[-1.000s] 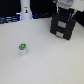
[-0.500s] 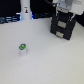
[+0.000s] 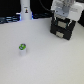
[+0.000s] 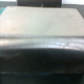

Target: Open the kcup holder, insert the kcup into the holder, and close the kcup holder

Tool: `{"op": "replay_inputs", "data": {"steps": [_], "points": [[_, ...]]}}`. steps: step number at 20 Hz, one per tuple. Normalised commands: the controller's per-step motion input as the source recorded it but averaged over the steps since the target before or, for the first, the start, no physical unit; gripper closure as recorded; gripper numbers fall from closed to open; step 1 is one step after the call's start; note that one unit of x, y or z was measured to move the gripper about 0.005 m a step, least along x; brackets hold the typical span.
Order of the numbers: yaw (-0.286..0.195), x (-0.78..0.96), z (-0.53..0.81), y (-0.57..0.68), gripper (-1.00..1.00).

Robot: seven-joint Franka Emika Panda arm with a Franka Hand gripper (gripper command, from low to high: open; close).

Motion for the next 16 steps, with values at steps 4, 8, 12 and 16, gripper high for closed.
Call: {"op": "replay_inputs", "data": {"steps": [4,8,12,16], "points": [[-0.005,0.04,0.00,0.00,1.00],[-0.013,0.19,0.00,0.00,1.00],[-0.027,0.54,0.04,-0.03,1.00],[-0.032,0.87,0.18,-0.11,1.00]]}}
